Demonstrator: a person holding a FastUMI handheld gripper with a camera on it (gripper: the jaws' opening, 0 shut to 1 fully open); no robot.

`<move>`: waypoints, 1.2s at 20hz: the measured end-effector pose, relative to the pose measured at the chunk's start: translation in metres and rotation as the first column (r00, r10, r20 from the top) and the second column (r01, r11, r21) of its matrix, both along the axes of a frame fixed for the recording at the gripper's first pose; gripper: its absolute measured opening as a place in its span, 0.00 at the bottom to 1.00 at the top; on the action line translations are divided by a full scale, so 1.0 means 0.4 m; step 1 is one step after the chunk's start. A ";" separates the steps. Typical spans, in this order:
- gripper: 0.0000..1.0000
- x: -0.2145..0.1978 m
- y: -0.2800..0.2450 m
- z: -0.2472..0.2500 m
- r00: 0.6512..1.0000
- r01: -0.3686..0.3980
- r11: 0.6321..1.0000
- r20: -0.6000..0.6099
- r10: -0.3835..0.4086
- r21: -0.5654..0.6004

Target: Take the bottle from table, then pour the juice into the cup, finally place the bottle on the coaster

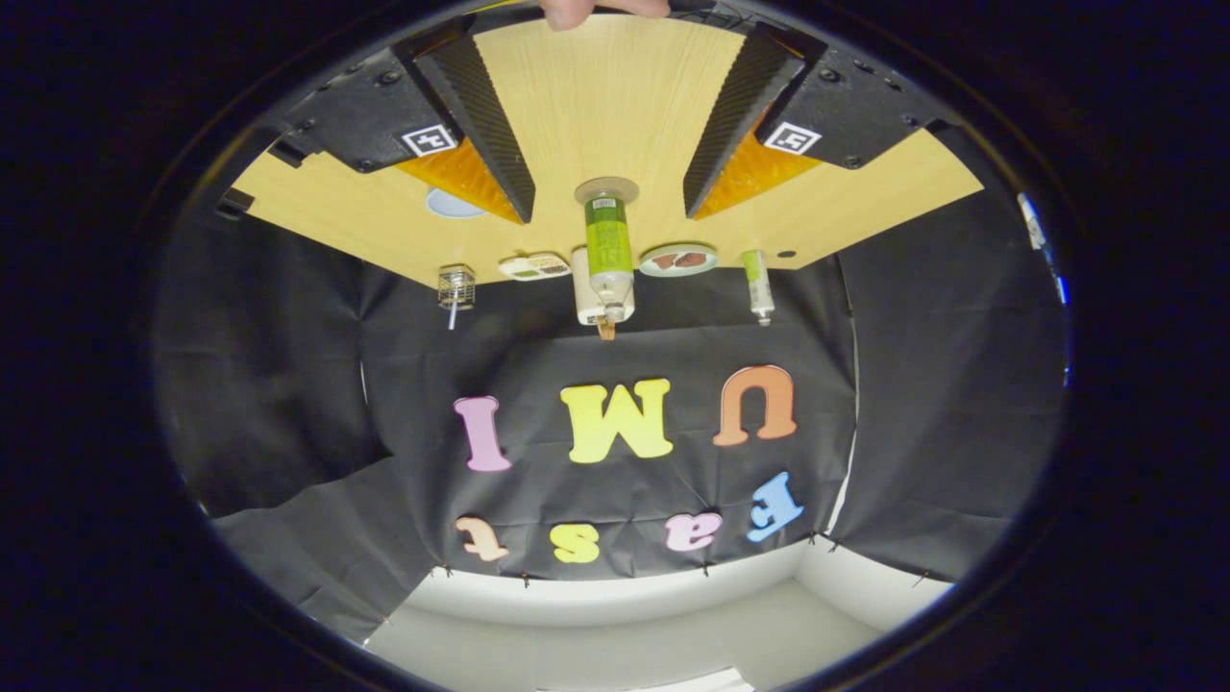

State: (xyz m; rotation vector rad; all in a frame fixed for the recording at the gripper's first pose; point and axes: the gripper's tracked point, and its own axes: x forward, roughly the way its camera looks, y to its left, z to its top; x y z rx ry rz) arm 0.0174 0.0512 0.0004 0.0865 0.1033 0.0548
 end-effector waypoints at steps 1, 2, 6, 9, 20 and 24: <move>1.00 0.002 -0.001 0.006 1.000 0.004 1.000 -0.002 -0.004 0.006; 1.00 0.000 0.003 0.010 1.000 -0.001 1.000 -0.005 0.001 0.005; 1.00 -0.016 0.018 0.038 0.999 0.003 1.000 0.033 -0.003 0.000; 1.00 -0.023 0.036 0.055 0.999 -0.015 1.000 0.045 0.014 0.006; 1.00 -0.033 0.045 0.063 0.997 -0.018 0.999 0.070 0.020 -0.031; 1.00 -0.028 0.057 0.063 0.997 -0.025 0.999 0.075 0.028 -0.043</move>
